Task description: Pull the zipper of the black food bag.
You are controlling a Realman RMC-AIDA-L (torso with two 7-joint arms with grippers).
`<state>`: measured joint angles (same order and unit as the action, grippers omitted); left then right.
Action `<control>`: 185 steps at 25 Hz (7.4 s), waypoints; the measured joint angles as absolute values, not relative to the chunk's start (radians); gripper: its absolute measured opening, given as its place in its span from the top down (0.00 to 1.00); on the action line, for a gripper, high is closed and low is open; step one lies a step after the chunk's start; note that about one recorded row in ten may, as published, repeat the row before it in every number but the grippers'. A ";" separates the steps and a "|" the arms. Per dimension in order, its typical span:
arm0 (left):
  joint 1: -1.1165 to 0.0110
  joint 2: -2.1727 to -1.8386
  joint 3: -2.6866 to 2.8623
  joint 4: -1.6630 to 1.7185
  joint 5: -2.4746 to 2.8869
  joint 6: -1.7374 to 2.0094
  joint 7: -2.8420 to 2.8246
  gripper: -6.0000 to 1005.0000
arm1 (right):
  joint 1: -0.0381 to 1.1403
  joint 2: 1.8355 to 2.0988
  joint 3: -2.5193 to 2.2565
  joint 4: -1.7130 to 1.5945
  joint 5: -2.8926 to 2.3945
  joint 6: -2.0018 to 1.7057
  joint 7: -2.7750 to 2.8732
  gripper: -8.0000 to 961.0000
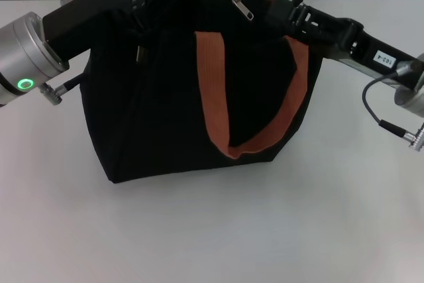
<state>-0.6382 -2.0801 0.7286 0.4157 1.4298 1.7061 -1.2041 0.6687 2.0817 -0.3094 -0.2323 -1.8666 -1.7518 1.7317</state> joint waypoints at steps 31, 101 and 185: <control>-0.647 -2.080 0.732 0.402 1.429 1.701 -1.177 0.89 | 0.710 2.089 -0.344 -0.206 -1.863 -1.620 1.746 0.50; -0.657 -2.080 0.732 0.390 1.430 1.698 -1.169 0.88 | 0.752 2.089 -0.399 -0.163 -1.827 -1.571 1.689 0.83; -0.540 -2.072 0.716 0.460 1.239 1.678 -0.985 0.63 | 0.473 2.089 -0.415 -0.135 -1.539 -1.805 1.219 0.29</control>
<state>-0.5401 -2.0717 0.7159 0.4603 1.2393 1.6784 -0.9847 0.4735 2.0890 -0.4150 -0.1352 -1.5386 -1.8045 1.2192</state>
